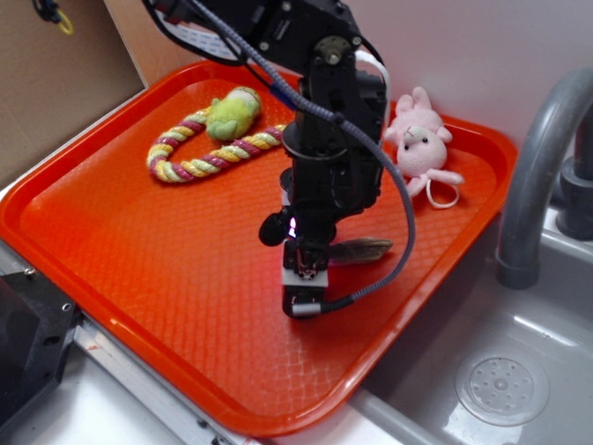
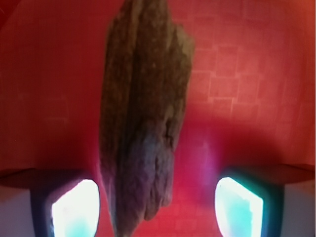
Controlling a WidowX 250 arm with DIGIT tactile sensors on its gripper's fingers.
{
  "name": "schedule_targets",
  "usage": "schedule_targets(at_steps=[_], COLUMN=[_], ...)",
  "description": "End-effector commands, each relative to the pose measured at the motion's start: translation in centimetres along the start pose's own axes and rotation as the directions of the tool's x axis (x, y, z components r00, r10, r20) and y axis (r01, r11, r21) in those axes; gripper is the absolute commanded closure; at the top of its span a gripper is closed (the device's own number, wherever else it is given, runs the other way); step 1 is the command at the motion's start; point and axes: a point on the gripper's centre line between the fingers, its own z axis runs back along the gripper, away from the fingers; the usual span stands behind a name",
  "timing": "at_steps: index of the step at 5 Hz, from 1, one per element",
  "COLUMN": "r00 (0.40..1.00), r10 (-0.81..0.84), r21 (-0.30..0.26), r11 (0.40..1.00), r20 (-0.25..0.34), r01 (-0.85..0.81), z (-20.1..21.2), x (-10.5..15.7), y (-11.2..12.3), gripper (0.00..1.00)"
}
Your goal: Grab the wood chip.
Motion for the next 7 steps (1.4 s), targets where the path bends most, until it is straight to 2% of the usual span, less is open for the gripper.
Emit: schedule_targets(at_steps=[1, 3, 4, 5, 6, 7], r00=[0.999, 0.999, 0.995, 0.973, 0.942, 0.901], r10=[-0.009, 0.017, 0.077, 0.201, 0.31, 0.42], r21=[0.03, 0.031, 0.021, -0.002, 0.005, 0.06], r11=[1.0, 0.999, 0.997, 0.979, 0.95, 0.902], r20=[0.049, 0.046, 0.063, 0.111, 0.127, 0.109], r01=[0.008, -0.019, -0.078, -0.202, -0.313, -0.427], z=[0.1, 0.2, 1.2, 3.6, 6.0, 8.1], x=[0.5, 0.4, -0.8, -3.6, -6.4, -8.7], y=[-1.5, -1.1, -0.3, 1.5, 3.1, 4.3], gripper=[1.0, 1.0, 1.0, 1.0, 1.0, 1.0])
